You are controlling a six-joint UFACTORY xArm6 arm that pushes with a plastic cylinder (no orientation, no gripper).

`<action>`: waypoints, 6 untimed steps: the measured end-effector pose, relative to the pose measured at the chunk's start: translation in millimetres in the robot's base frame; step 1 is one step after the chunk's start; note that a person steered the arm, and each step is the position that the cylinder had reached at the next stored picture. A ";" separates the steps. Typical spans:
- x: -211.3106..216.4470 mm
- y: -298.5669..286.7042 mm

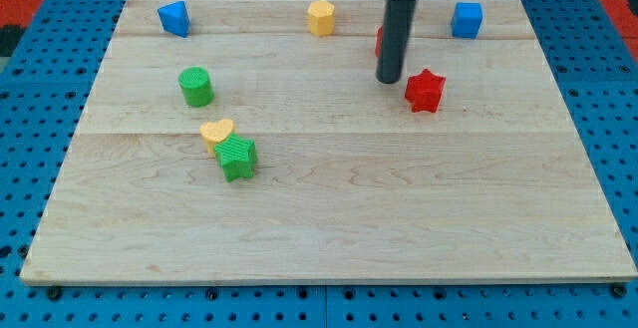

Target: Slide the green circle to the top of the yellow heart

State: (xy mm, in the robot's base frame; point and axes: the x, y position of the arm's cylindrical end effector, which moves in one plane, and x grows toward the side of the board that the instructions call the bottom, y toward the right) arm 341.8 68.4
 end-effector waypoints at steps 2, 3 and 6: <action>-1.6 -172.3; -5.8 -171.8; 40.2 -201.0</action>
